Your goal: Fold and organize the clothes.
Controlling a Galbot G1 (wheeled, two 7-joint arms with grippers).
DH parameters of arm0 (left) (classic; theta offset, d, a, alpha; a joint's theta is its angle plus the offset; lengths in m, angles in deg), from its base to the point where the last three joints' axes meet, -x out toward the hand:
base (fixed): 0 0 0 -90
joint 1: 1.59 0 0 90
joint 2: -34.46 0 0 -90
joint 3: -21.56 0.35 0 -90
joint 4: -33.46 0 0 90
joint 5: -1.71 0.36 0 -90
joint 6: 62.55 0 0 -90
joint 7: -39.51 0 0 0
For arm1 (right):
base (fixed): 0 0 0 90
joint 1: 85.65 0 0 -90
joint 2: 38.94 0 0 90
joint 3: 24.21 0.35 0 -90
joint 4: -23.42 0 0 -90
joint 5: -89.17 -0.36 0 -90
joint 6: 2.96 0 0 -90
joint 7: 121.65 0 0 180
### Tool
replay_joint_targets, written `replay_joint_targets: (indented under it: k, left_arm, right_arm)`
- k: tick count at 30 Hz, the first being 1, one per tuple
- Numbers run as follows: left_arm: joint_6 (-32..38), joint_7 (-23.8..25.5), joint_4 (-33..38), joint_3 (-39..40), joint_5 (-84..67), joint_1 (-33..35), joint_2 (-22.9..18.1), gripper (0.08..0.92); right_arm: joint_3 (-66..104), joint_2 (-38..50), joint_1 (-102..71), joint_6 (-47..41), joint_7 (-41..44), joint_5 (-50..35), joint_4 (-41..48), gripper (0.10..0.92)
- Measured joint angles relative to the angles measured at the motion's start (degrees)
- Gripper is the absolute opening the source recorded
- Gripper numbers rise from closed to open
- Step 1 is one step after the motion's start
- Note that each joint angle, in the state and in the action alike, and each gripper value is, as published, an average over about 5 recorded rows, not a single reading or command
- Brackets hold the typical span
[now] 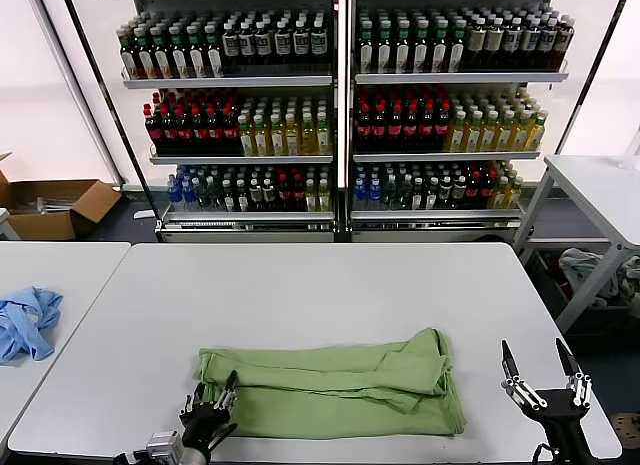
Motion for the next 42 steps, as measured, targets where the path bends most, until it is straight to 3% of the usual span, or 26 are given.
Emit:
replay_joint_targets:
  k: [14, 22, 35, 42]
  left_arm:
    - [1.91, -1.65, 0.08, 0.75, 0.27, -0.95, 1.23, 0.121]
    - [1.18, -2.22, 1.96, -5.72, -3.21, -1.22, 4.12, 0.111]
    - [-3.27, -1.73, 5.39, -28.05, -9.25, 1.86, 8.38, 0.111]
    - [-3.92, -0.55, 9.64, -28.68, -7.03, 1.73, 7.63, 0.111]
  right_arm:
    - [-0.77, 0.38, 2.09, -1.79, -1.48, 0.33, -1.19, 0.823]
    - [-1.60, 0.65, 3.57, -3.28, -1.62, 0.11, -1.78, 0.823]
    - [-2.68, 1.02, 6.07, -4.58, -1.99, -0.17, -1.69, 0.823]
    - [-2.72, 0.62, 6.70, -5.28, -2.27, 0.11, -1.98, 0.823]
